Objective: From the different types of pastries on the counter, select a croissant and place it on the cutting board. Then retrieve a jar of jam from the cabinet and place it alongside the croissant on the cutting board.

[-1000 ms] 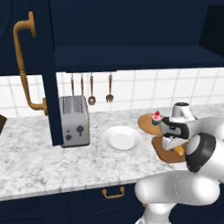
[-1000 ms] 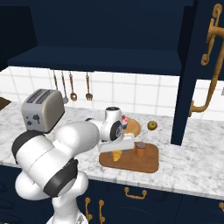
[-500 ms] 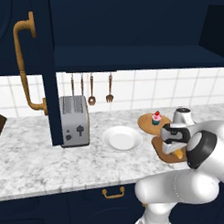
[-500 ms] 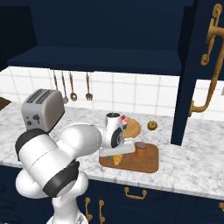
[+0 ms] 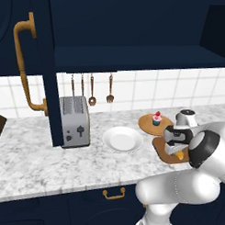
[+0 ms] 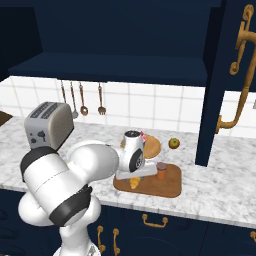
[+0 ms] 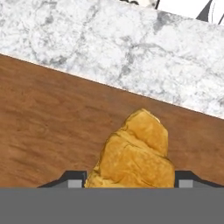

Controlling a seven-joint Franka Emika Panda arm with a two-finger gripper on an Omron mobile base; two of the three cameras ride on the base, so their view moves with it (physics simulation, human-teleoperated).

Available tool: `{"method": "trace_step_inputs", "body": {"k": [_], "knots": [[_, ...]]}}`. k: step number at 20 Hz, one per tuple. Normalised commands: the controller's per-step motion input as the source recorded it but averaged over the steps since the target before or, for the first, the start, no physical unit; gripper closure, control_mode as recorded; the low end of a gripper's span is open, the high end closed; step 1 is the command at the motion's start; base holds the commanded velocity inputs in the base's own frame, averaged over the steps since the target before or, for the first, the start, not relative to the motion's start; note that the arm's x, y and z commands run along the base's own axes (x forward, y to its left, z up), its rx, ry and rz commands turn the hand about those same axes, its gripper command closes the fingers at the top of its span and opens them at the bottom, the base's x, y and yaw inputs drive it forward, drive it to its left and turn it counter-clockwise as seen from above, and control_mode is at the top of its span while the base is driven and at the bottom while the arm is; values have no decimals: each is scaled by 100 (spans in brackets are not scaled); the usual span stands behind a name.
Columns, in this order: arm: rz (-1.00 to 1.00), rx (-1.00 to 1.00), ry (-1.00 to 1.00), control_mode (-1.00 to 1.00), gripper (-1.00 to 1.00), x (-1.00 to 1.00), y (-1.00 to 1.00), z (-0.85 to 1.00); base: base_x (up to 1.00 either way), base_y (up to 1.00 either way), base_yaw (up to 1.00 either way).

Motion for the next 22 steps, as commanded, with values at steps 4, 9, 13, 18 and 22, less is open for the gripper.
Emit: {"method": "trace_step_inputs", "body": {"k": [4, 9, 13, 18, 22], "knots": [[0, 0, -2, -100, -100, 22, 2, 4, 0, 0, 0], [0, 2, 2, -100, -100, 14, 0, 18, 0, 0, 0], [0, 2, 4, -100, -100, 11, 0, 2, 0, 0, 0], [0, 9, 4, -100, -100, 3, 0, 45, 0, 0, 0], [0, 8, 4, -100, -100, -30, -1, 61, 0, 0, 0]]}}
